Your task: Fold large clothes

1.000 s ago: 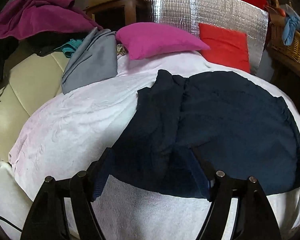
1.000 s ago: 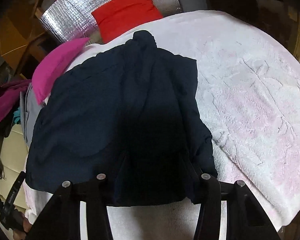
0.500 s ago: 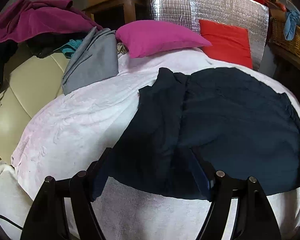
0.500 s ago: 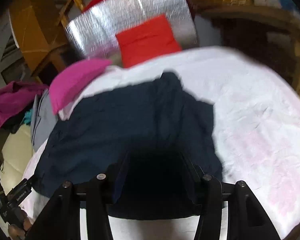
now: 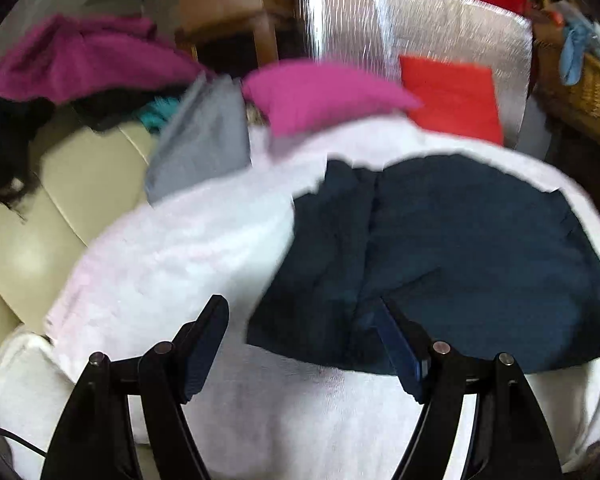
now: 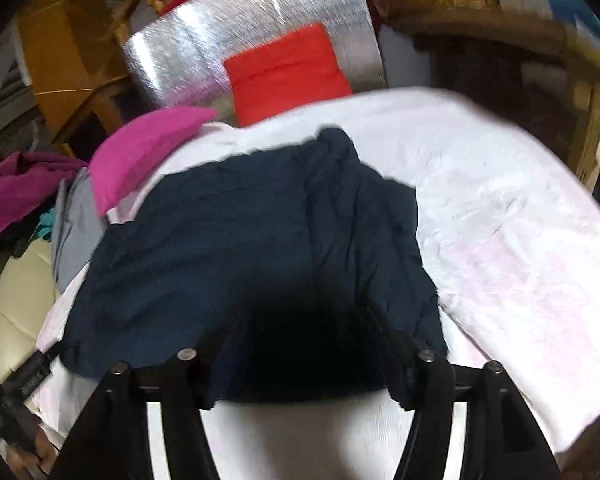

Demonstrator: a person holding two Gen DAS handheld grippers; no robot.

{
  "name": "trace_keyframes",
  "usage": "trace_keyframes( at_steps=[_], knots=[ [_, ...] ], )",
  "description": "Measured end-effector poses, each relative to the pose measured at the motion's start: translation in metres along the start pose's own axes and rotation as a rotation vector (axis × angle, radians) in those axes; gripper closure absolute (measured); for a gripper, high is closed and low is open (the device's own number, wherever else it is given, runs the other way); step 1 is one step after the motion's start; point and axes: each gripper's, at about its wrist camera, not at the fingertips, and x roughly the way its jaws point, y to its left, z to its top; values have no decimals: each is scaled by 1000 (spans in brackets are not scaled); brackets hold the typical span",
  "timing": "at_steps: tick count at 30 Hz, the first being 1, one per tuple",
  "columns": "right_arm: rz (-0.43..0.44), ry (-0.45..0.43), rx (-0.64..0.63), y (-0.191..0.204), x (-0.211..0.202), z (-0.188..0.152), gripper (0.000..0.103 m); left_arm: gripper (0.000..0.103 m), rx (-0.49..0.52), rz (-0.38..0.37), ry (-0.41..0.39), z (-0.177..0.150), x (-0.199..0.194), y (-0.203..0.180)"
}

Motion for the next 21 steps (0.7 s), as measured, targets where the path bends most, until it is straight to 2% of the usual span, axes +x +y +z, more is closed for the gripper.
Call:
trace_keyframes(
  at_steps=[2,3,7,9,12,16,21],
  knots=[
    [-26,-29,-47,15,-29,-8,28,13,31,16,-41,0,-36,-1],
    [-33,-35,-62,21,-41,-12,27,12,43,28,-54,1,-49,-1],
    [-57,-72,-101,40,-95,-20,25,10,58,59,-132,0,-114,3],
    [-72,-124,-95,44,-128,-25,15,7,46,66,-166,-1,-146,7],
    [-74,-166,-108,51,-169,-32,13,7,37,52,-207,-6,-194,14],
    [-46,-219,-117,57,-221,-45,7,6,35,29,-252,-6,-240,23],
    [-67,-293,-138,64,-271,-56,2,4,40,13,-327,-6,-286,31]
  ],
)
